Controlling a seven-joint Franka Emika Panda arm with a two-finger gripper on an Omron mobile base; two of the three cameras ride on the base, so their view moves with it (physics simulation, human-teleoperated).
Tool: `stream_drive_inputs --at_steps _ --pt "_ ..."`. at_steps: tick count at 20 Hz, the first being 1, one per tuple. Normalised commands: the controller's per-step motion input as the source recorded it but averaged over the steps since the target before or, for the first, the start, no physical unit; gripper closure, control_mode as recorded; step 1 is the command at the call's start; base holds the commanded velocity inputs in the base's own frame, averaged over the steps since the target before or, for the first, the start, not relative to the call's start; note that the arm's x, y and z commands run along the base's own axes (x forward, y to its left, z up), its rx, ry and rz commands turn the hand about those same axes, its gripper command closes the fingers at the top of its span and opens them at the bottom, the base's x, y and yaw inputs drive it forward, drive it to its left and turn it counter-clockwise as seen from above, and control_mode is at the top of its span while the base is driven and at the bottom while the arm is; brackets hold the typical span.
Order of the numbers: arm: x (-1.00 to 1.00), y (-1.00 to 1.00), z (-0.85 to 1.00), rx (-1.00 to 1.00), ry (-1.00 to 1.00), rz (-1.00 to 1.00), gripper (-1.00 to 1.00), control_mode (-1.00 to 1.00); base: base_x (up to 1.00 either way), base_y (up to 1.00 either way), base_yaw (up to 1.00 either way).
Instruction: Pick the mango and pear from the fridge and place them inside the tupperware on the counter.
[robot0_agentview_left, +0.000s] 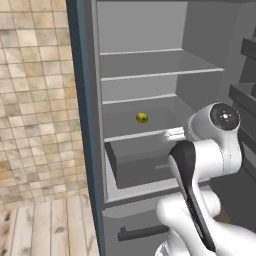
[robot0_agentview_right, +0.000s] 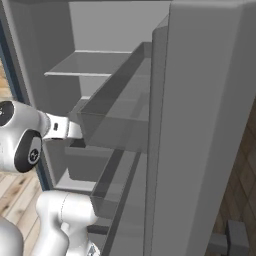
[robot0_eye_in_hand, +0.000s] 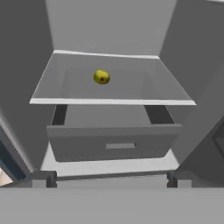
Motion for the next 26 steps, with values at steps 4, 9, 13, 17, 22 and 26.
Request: stream_drive_inputs --at_steps 4,9,13,17,22,26 --pt "0.42 -0.06 0.00 0.03 0.02 0.00 -1.00 -1.00 0.00 0.00 0.00" --pt "0.36 -0.05 -0.13 0.03 0.01 0.00 -1.00 -1.00 0.00 0.00 0.00" --pt "0.36 0.00 -0.19 0.00 0.00 0.00 -1.00 -1.00 0.00 0.00 0.00" --pt "0.38 -0.01 -0.22 0.00 0.00 0.00 -1.00 -1.00 0.00 0.00 0.00" --pt "0.44 -0.07 -0.14 0.01 0.00 0.00 -1.00 -1.00 0.00 0.00 0.00" --pt "0.43 -0.02 -0.08 0.03 0.03 0.00 -1.00 -1.00 0.00 0.00 0.00"
